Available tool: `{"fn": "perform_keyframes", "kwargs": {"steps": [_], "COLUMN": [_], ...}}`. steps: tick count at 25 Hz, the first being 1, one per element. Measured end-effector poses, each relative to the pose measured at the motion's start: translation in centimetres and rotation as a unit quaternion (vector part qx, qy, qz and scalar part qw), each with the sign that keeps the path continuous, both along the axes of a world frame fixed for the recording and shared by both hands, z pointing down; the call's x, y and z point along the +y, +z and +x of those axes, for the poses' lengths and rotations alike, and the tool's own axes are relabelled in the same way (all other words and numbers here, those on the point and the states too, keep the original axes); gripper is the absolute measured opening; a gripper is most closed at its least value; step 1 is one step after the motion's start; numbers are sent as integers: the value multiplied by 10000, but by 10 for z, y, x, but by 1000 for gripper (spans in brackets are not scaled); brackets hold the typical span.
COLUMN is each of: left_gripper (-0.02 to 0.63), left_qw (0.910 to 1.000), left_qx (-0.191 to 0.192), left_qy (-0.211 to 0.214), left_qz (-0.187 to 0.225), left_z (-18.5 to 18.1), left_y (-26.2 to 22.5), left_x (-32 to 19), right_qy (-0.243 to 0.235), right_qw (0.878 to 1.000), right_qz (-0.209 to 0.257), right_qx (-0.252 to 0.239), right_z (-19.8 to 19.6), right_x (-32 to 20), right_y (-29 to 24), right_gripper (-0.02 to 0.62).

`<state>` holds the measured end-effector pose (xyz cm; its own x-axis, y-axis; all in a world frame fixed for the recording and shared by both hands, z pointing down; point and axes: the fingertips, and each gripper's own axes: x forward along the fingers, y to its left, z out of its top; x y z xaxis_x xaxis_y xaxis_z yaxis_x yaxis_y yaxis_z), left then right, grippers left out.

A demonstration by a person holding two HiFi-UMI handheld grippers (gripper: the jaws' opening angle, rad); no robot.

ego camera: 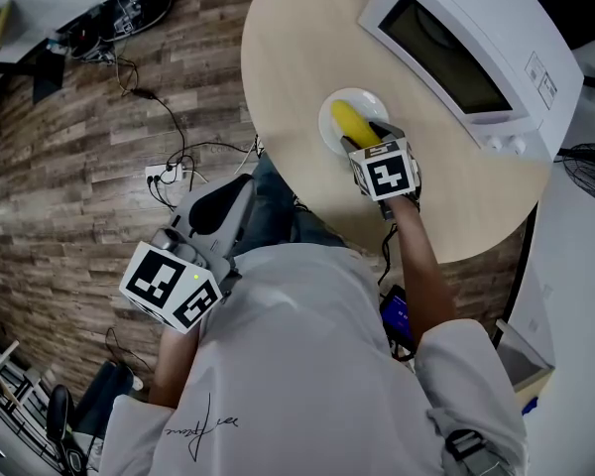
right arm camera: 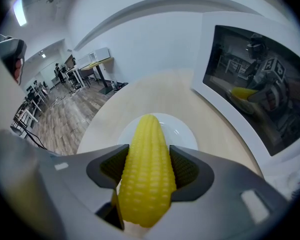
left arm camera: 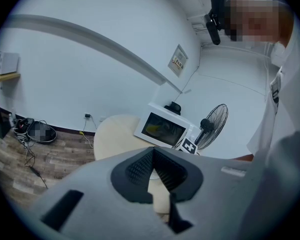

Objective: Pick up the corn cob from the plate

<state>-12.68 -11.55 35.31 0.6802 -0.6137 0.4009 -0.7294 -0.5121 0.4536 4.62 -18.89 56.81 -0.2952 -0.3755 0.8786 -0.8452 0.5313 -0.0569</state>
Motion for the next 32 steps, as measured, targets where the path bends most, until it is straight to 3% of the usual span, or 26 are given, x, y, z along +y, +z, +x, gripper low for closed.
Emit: {"fn": "perform_keyframes", "kwargs": {"steps": [32], "left_gripper": [-7], "left_qw": [9999], "left_qx": [52], "left_qy": [110], "left_qz": [121], "left_z": [16], "left_y": [-6], "left_x": [16], "right_qy": [356], "right_qw": [9968], "right_qz": [392], "right_qx": [-600], "right_z": [7], "right_x": [15], "right_y": [-43], "right_gripper": [266]}}
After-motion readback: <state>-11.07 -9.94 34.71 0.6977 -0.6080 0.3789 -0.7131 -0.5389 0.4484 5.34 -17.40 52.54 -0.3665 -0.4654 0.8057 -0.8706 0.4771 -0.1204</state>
